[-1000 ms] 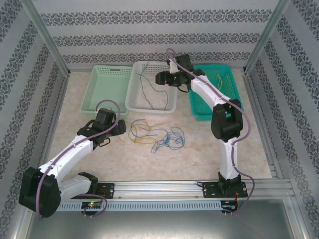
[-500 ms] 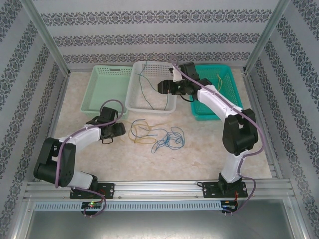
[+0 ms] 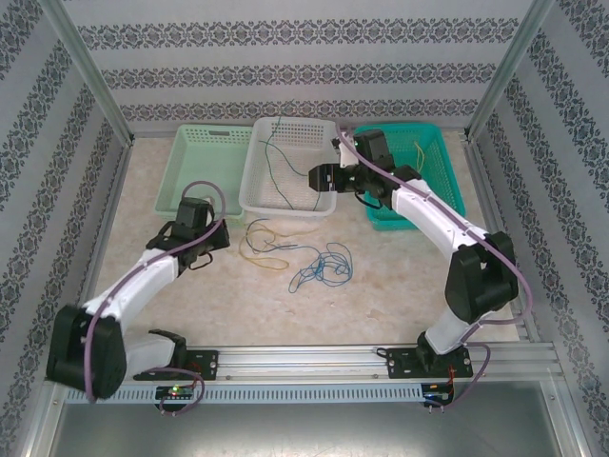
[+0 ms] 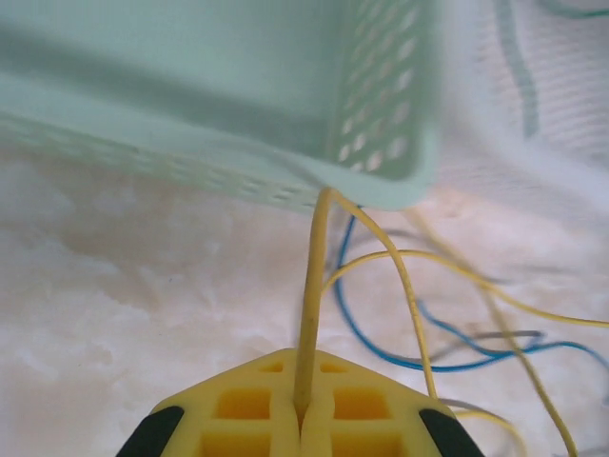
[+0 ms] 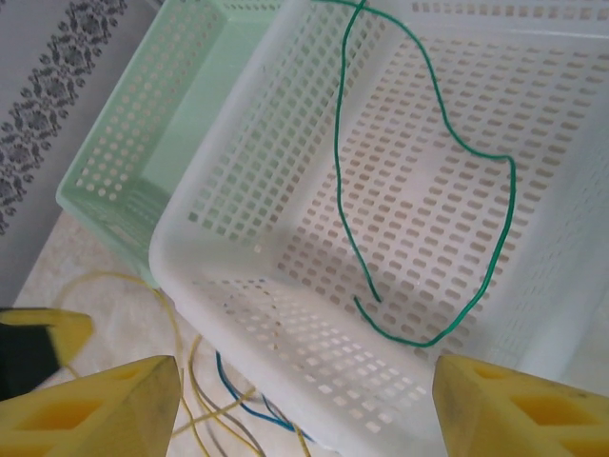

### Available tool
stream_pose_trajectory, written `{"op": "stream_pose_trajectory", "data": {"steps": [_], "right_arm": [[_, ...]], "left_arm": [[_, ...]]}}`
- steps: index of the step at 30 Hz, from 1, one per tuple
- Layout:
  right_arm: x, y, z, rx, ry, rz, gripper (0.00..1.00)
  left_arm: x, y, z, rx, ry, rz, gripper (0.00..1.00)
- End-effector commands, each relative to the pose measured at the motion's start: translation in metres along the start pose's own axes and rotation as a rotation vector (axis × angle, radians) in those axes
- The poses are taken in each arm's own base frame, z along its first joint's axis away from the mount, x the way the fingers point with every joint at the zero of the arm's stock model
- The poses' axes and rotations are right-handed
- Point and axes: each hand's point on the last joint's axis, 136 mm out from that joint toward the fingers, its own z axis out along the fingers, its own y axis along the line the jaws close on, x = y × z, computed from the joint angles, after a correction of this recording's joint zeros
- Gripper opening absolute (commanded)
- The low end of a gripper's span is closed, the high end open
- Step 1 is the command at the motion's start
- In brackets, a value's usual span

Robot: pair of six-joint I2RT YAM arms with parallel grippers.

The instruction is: Untangle the cables

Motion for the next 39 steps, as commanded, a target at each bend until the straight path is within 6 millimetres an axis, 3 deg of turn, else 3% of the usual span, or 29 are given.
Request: {"op": "stream_pose_trajectory", "data": {"steps": [1, 7, 12, 19, 24, 32, 36, 39], "right_arm": [[0.009, 0.022, -0.003, -0.046, -0.008, -0.073, 0.71], [0.029, 0.048, 0.002, -0.158, 0.033, -0.076, 0.71], [0.037, 0.062, -0.001, -0.208, 0.054, -0.056, 0.71], [0.053, 0.064, 0.003, -0.252, 0.102, 0.094, 0.7], [0.064, 0.055, 0.009, -0.233, 0.146, 0.145, 0.69], [0.105, 0.074, 0.013, -0.354, 0.248, 0.026, 0.69], [0.128, 0.065, 0.027, -0.361, 0.306, 0.051, 0.68], [0.141, 0.073, 0.039, -0.412, 0.347, 0.071, 0.67]], "left_arm": [[-0.001, -0.017, -0.026, 0.072, -0.018, 0.05, 0.0], [-0.007, -0.044, -0.05, 0.179, -0.039, 0.089, 0.0], [-0.027, -0.072, -0.079, 0.278, -0.126, 0.138, 0.0], [-0.052, -0.108, -0.126, 0.43, -0.24, 0.197, 0.0], [-0.049, -0.121, -0.134, 0.506, -0.248, 0.244, 0.0], [-0.045, -0.12, -0.13, 0.507, -0.232, 0.251, 0.0], [-0.043, -0.122, -0.128, 0.522, -0.232, 0.248, 0.0], [-0.042, -0.122, -0.126, 0.526, -0.232, 0.247, 0.0]]}}
